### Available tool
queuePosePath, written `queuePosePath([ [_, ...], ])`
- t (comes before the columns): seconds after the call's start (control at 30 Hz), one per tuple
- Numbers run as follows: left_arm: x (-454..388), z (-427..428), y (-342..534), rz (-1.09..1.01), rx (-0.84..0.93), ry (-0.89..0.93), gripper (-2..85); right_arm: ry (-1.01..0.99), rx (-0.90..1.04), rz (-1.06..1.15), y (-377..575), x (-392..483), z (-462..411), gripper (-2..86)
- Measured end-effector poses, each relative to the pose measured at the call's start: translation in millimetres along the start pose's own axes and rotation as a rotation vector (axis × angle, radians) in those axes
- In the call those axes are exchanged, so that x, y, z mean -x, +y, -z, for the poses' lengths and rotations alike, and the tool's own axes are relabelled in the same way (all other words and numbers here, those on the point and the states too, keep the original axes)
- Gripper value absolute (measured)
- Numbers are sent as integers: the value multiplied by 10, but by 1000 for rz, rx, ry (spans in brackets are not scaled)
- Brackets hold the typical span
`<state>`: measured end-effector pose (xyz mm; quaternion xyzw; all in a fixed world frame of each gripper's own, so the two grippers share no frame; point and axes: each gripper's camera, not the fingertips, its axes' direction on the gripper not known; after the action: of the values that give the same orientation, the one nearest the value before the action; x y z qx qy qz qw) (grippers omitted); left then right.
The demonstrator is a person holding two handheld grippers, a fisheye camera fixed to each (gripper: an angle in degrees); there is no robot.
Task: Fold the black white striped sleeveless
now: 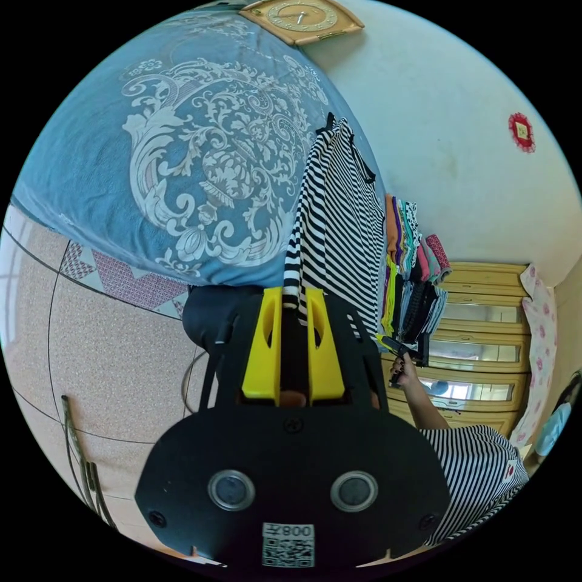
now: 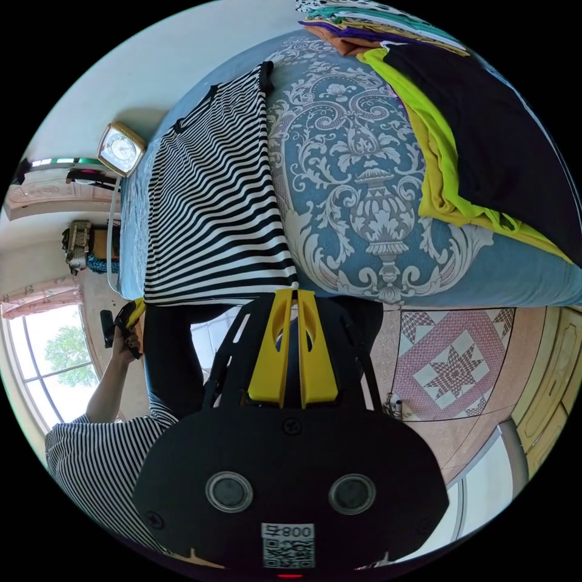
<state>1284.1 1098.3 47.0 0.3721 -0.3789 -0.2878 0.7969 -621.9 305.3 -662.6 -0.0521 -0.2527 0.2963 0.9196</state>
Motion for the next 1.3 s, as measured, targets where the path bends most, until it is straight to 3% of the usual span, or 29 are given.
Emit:
queuePosePath([
  [0.4,-20,-3,-835,-47,71,-85,27,-40,5,-4,-193,-205,318,12],
  [0.7,-310,288,-2044,-51,-83,123,19,-185,-132,19,-885,-308,1237,12],
  [0.87,-1506,1045,-3301,-246,-299,254,18,-200,-331,170,-1672,192,2630,12],
  [1.03,-2744,1871,-3743,-509,-432,261,18,-155,-569,394,-1766,1056,4187,12],
  [1.17,-3136,2251,-3566,-661,-475,252,18,-136,-657,502,-1385,1285,4620,12],
  [1.3,-2924,2225,-3207,-713,-441,264,18,-146,-664,573,-800,1119,4445,11],
])
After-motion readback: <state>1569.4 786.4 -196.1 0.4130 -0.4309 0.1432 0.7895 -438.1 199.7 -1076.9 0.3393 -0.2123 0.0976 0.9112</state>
